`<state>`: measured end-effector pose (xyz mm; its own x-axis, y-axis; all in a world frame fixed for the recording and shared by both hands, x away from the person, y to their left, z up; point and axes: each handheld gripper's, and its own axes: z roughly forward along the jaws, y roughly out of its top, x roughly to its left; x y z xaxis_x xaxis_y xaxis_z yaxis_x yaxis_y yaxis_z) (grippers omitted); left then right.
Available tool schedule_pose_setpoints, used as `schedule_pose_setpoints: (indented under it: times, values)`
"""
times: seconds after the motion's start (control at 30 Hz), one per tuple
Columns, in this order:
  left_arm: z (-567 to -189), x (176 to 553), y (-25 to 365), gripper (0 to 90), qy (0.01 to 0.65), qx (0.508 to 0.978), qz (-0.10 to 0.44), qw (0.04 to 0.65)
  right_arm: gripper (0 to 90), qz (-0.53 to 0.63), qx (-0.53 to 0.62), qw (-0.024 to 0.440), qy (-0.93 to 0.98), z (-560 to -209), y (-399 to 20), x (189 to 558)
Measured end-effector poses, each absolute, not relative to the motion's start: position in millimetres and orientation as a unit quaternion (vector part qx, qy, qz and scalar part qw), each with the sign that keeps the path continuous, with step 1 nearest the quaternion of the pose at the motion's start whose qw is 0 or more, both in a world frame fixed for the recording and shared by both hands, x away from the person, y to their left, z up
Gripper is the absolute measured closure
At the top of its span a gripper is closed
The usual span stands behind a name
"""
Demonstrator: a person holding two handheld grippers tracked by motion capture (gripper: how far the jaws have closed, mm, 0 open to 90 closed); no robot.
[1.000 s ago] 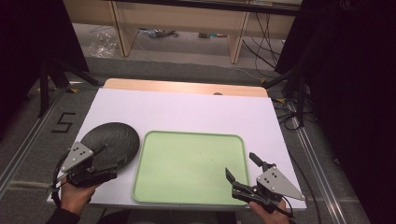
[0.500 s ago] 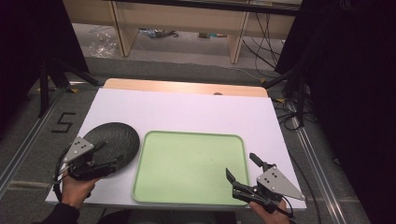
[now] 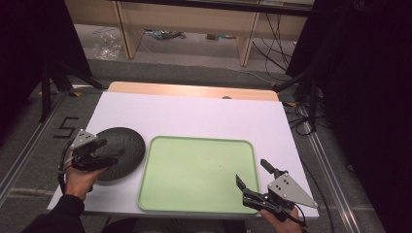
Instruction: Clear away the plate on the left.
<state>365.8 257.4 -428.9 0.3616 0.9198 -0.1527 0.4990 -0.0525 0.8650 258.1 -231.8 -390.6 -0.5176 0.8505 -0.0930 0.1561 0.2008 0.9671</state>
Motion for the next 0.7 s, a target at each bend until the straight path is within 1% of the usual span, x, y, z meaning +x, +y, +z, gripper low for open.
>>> schedule_pose_setpoints:
  times: [0.1,0.37,0.7]
  values:
    - [-430,371,259,20.7,0.518,0.688,0.225,0.455,15.3,0.526,0.361,0.329,0.696,-391,-232,258]
    - [-434,385,269,20.7,0.535,0.687,0.227,0.436,15.3,0.518,0.363,0.335,0.699,-391,-232,258]
    - [-441,395,293,20.6,0.553,0.689,0.196,0.425,15.3,0.518,0.358,0.335,0.701,-390,-229,255]
